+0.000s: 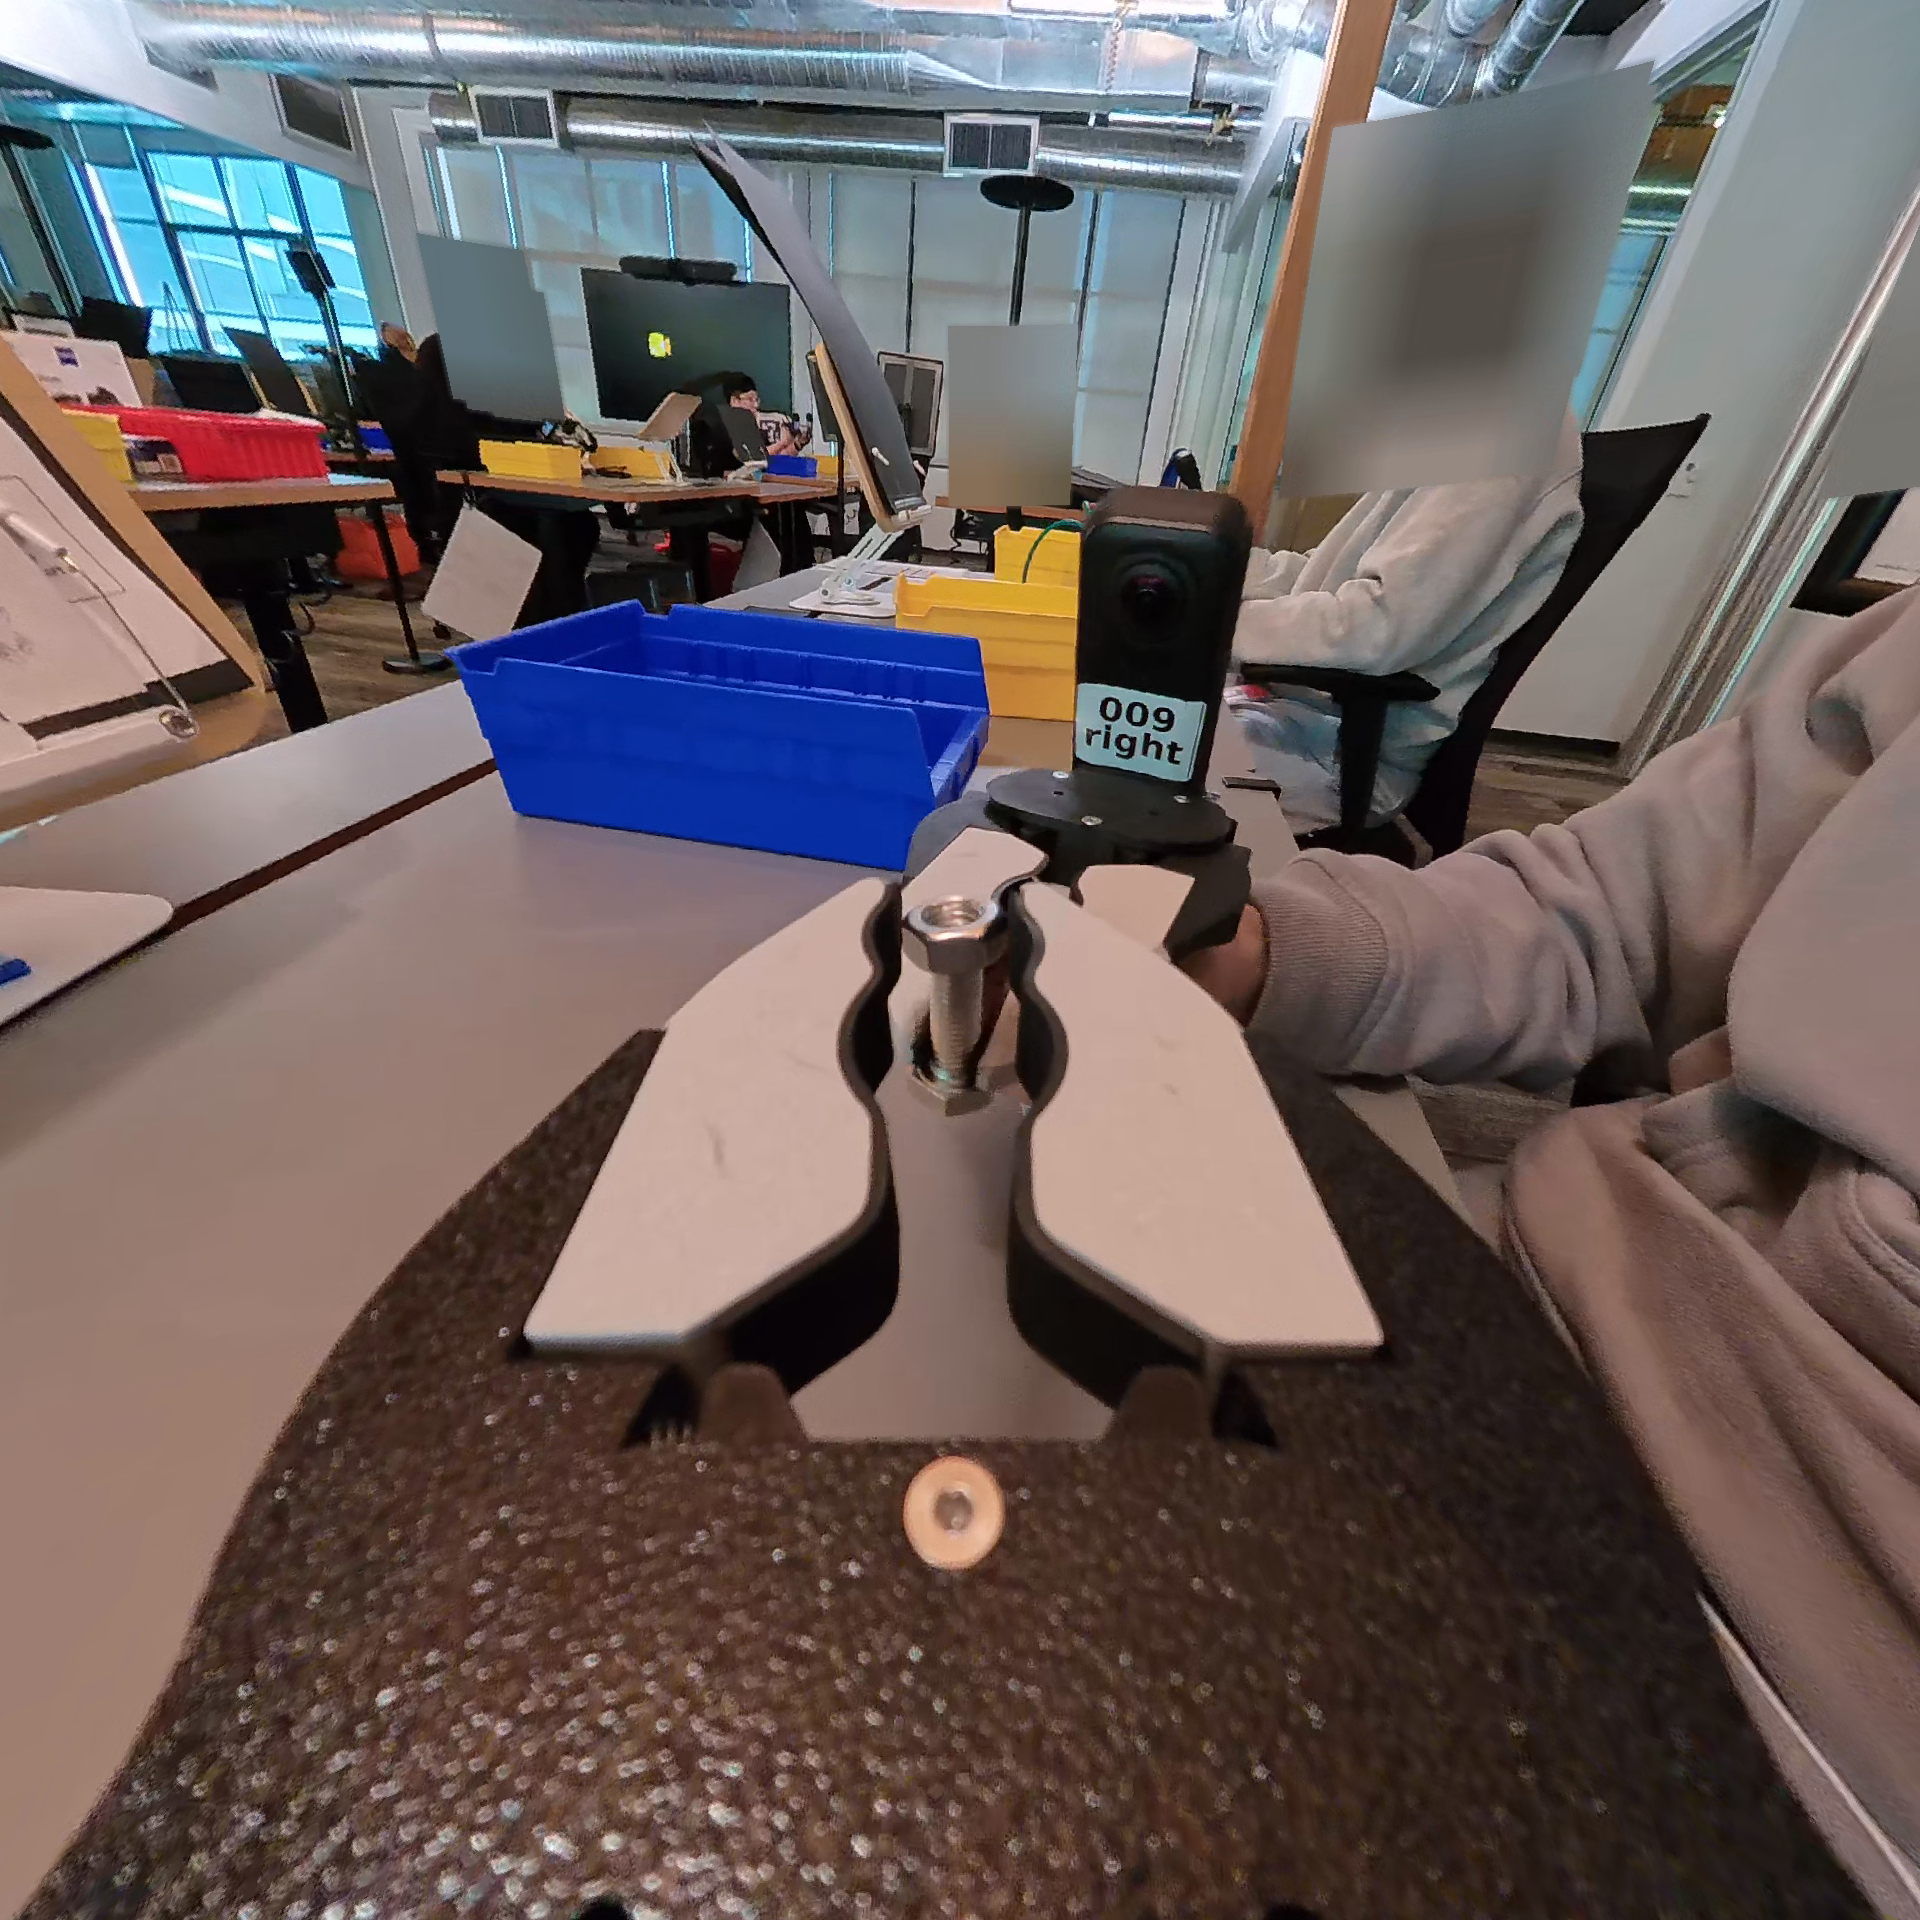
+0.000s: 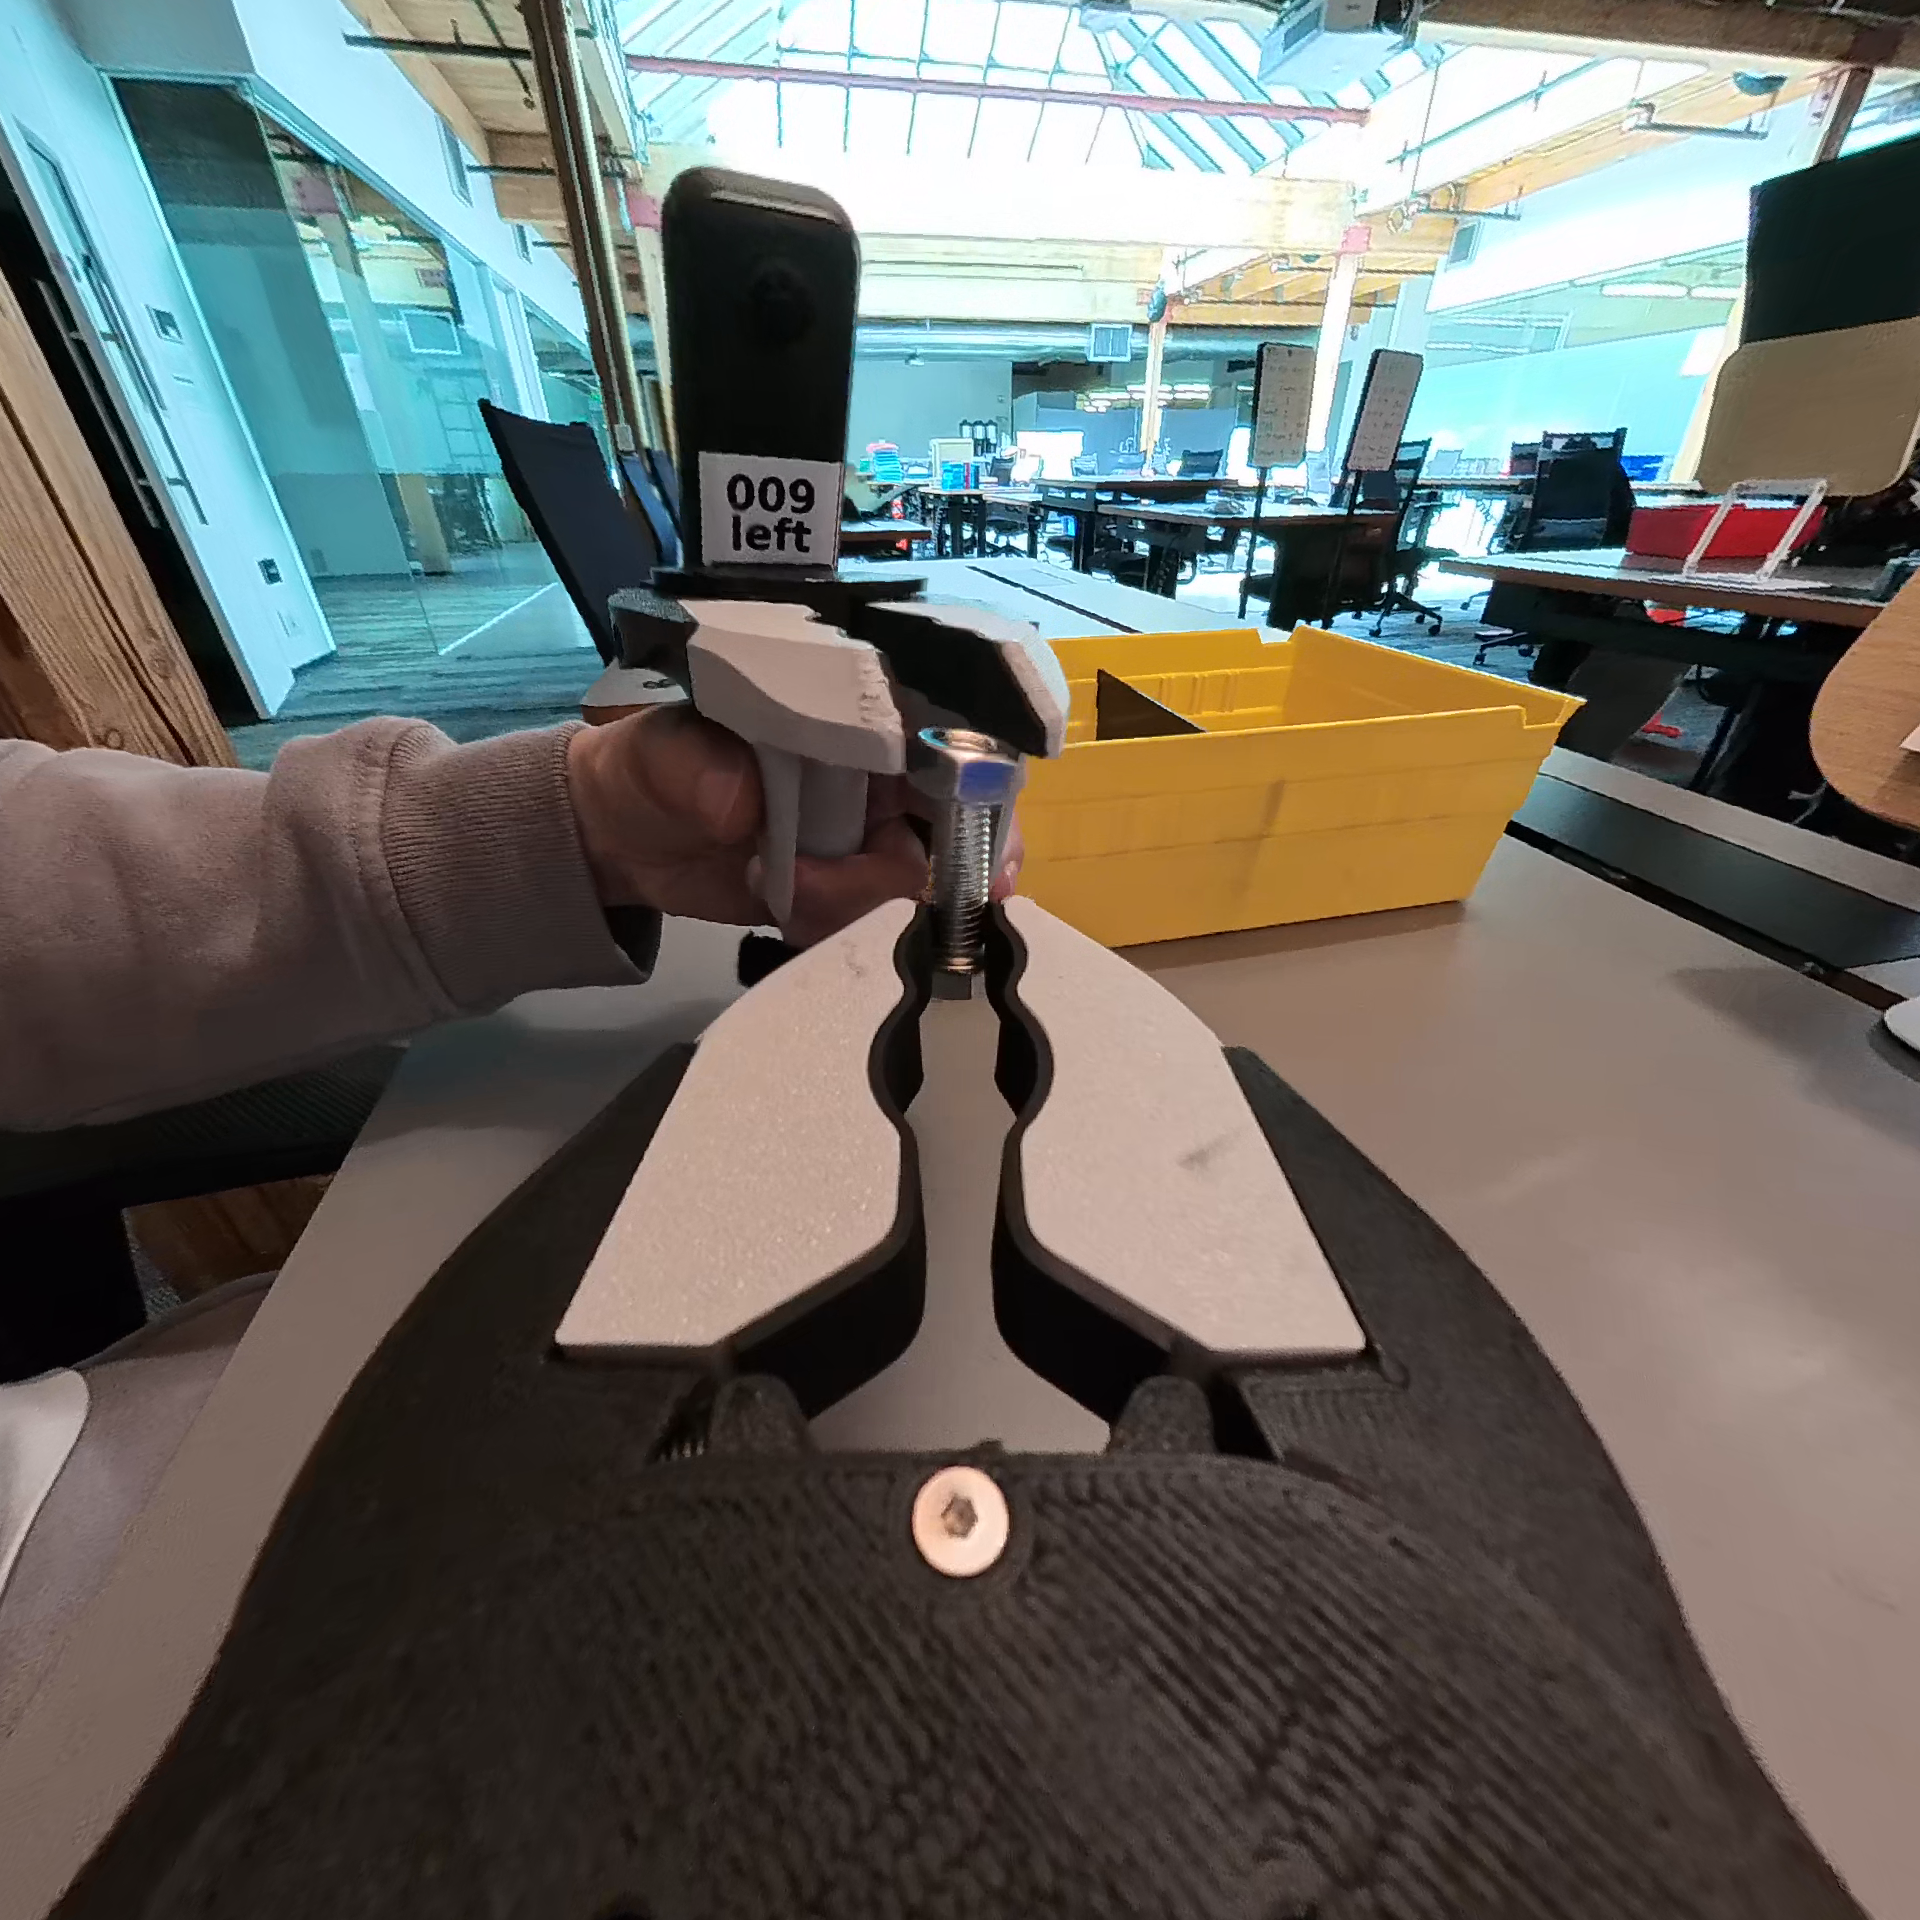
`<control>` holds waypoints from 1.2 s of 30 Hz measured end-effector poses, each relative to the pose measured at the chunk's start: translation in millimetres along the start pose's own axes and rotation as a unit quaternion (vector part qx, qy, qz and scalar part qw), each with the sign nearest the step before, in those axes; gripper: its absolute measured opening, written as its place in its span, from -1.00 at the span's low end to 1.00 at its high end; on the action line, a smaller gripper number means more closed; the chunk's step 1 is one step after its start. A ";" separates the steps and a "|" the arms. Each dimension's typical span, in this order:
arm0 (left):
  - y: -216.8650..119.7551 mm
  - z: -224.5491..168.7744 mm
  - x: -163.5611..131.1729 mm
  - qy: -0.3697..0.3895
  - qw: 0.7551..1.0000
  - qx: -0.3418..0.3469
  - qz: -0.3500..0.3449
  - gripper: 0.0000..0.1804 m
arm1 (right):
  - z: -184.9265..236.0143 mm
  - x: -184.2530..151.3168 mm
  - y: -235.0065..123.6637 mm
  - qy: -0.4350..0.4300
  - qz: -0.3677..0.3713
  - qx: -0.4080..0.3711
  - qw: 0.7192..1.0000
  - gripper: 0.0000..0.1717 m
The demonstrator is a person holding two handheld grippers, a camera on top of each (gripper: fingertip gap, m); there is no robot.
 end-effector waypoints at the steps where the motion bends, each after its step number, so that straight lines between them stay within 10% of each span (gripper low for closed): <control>1: -0.2 -0.5 0.3 0.005 1.000 0.000 -0.002 -0.80 | 0.1 0.3 -0.1 0.005 -0.002 0.003 1.000 -0.90; 36: 5.5 -3.4 0.4 0.043 0.998 0.036 -0.006 -0.66 | -1.3 3.8 -1.5 -0.035 -0.012 -0.028 0.999 -0.90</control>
Point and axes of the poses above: each gripper's, where its closed fingertips meet, y out along the fingers, x out of its top, z = x × y across the jaws, the point moved 5 cm from there along -y, back along the fingers, and after that the axes turned 3 degrees about -x, right-handed, at the moved point
